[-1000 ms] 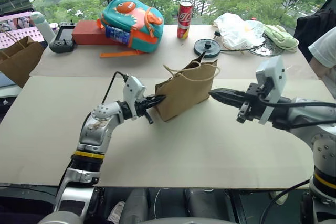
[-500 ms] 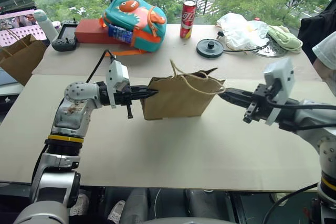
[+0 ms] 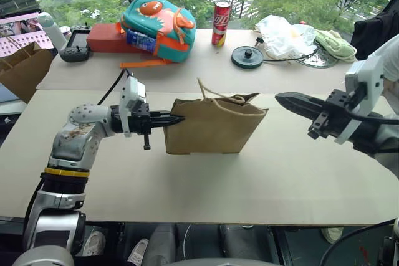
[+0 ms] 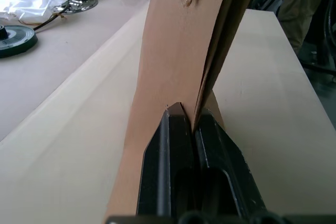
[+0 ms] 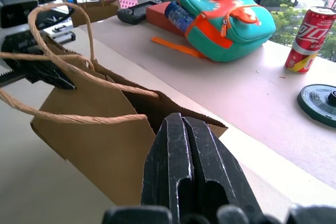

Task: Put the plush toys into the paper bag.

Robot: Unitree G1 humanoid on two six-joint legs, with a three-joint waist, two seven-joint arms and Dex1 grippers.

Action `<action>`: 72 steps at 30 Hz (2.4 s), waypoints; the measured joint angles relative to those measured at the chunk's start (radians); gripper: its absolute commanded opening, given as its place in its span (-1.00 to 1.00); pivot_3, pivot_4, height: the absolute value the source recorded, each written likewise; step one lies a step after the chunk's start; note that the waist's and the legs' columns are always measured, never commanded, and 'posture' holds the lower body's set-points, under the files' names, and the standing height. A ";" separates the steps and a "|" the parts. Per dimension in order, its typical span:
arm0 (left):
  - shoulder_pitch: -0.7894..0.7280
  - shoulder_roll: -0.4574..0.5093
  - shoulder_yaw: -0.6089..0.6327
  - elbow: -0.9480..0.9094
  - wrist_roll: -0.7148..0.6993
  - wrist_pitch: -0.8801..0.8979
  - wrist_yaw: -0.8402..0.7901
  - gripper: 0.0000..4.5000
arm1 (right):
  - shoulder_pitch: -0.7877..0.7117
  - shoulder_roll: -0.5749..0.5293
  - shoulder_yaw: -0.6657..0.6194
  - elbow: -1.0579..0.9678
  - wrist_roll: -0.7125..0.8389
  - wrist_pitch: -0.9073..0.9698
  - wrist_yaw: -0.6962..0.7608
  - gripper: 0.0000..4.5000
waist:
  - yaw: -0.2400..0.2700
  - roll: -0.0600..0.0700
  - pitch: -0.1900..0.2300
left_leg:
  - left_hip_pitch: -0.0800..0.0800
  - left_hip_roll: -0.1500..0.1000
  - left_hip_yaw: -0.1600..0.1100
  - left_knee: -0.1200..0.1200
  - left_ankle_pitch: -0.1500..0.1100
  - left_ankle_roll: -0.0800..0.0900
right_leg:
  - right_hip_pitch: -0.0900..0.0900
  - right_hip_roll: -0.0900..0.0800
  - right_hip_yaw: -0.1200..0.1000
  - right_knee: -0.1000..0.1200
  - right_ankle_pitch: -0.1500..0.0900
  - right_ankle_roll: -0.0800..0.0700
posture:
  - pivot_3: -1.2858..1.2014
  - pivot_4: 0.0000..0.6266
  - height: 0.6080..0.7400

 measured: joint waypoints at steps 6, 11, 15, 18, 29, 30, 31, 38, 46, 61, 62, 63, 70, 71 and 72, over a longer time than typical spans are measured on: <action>0.023 0.002 -0.018 -0.003 0.040 -0.016 0.009 -0.94 | -0.004 0.000 0.025 0.003 0.009 0.000 -0.016 -1.00 | 0.002 0.000 0.000 | 0.000 0.000 0.000 0.000 0.000 0.000 | 0.000 0.000 0.000 0.000 0.000 0.000 | 0.03 -0.52 0.89; 0.024 0.002 -0.024 -0.004 0.049 -0.017 0.011 -0.94 | -0.004 -0.001 0.048 0.005 0.007 0.000 -0.027 -1.00 | 0.002 0.000 0.000 | 0.000 0.000 0.000 0.000 0.000 0.000 | 0.000 0.000 0.000 0.000 0.000 0.000 | 0.03 -0.52 0.89; 0.026 0.002 -0.029 -0.004 0.059 -0.019 0.013 -0.94 | -0.003 -0.003 0.060 0.005 0.004 0.000 -0.029 -1.00 | 0.002 0.000 0.000 | 0.000 0.000 0.000 0.000 0.000 0.000 | 0.000 0.000 0.000 0.000 0.000 0.000 | 0.03 -0.52 0.89; 0.028 -0.001 -0.032 -0.004 0.076 -0.021 0.020 -0.94 | -0.003 -0.003 0.063 0.005 -0.001 -0.001 -0.034 -1.00 | 0.002 0.000 0.000 | 0.000 0.000 0.000 0.000 0.000 0.000 | 0.000 0.000 0.000 0.000 0.000 0.000 | 0.03 -0.52 0.89; 0.040 -0.023 -0.058 -0.004 0.092 -0.023 0.043 0.69 | -0.003 -0.003 0.090 0.006 -0.020 -0.001 -0.057 -1.00 | 0.001 0.000 0.000 | 0.000 0.000 0.000 0.000 0.000 0.000 | 0.000 0.000 0.000 0.000 0.000 0.000 | 0.03 -0.52 0.89; 0.041 -0.026 -0.058 -0.004 0.093 -0.023 0.048 0.80 | -0.003 -0.003 0.091 0.006 -0.022 -0.001 -0.059 -1.00 | 0.001 0.000 0.000 | 0.000 0.000 0.000 0.000 0.000 0.000 | 0.000 0.000 0.000 0.000 0.000 0.000 | 0.03 -0.52 0.89; 0.043 -0.039 -0.058 -0.004 0.095 -0.023 0.057 0.80 | -0.003 -0.003 0.091 0.006 -0.028 -0.001 -0.060 -1.00 | 0.002 0.000 0.000 | 0.000 0.000 0.000 0.000 0.000 0.000 | 0.000 0.000 0.000 0.000 0.000 0.000 | 0.03 -0.52 0.89; 0.054 -0.122 -0.069 -0.020 0.095 -0.022 0.123 0.80 | -0.003 0.001 0.097 0.006 -0.031 -0.002 -0.066 -1.00 | 0.003 0.000 0.000 | 0.000 0.000 0.000 0.001 0.000 0.000 | 0.000 0.000 0.000 0.000 0.000 0.000 | 0.03 -0.52 0.89; 0.060 -0.168 -0.079 -0.023 0.094 -0.019 0.160 -0.22 | -0.001 0.001 0.099 0.006 -0.031 -0.002 -0.072 -1.00 | 0.001 0.000 0.000 | 0.000 0.000 0.000 0.000 0.000 0.000 | 0.000 0.000 0.000 0.001 0.000 0.000 | 0.03 -0.52 0.89; 0.064 -0.168 -0.083 -0.022 0.094 -0.027 0.159 -0.99 | 0.000 0.001 0.099 0.006 -0.032 -0.002 -0.078 -1.00 | 0.003 0.000 0.000 | 0.000 0.000 0.000 0.001 0.000 0.000 | 0.001 0.000 0.001 0.001 0.000 0.000 | 0.03 -0.52 0.89; 0.064 -0.169 -0.083 -0.022 0.094 -0.029 0.159 -0.99 | 0.000 0.001 0.099 0.006 -0.032 -0.002 -0.079 -1.00 | 0.003 0.000 0.000 | 0.000 0.000 0.000 0.001 0.000 0.000 | 0.001 0.000 0.001 0.001 0.000 0.000 | 0.03 -0.52 0.89; 0.064 -0.171 -0.083 -0.022 0.095 -0.031 0.160 -0.99 | 0.000 0.001 0.099 0.006 -0.032 -0.002 -0.080 -1.00 | 0.003 0.000 0.000 | 0.000 0.000 0.000 0.001 0.000 0.000 | 0.000 0.000 0.001 0.001 0.000 0.000 | 0.03 -0.52 0.89; 0.041 -0.153 -0.045 -0.005 0.050 -0.040 0.128 -0.99 | 0.017 -0.023 0.093 0.019 -0.044 -0.001 -0.080 -1.00 | 0.002 0.000 0.000 | 0.000 0.000 0.000 0.001 0.000 0.000 | 0.000 0.000 0.001 0.001 0.000 0.000 | 0.03 -0.52 0.89; 0.029 -0.129 -0.030 -0.021 0.026 -0.025 0.108 -0.99 | 0.017 -0.032 0.083 0.028 -0.042 -0.001 -0.077 -1.00 | 0.001 0.000 0.000 | 0.000 0.000 0.000 0.001 0.000 0.000 | 0.000 0.000 0.001 0.001 0.000 0.000 | 0.03 -0.52 0.89; 0.022 -0.107 -0.017 -0.038 0.007 -0.014 0.090 -0.99 | 0.018 -0.040 0.071 0.033 -0.042 -0.001 -0.073 -1.00 | 0.000 0.000 0.000 | 0.000 0.000 0.000 0.000 0.000 0.000 | 0.000 0.000 0.001 0.001 0.000 0.000 | 0.03 -0.52 0.89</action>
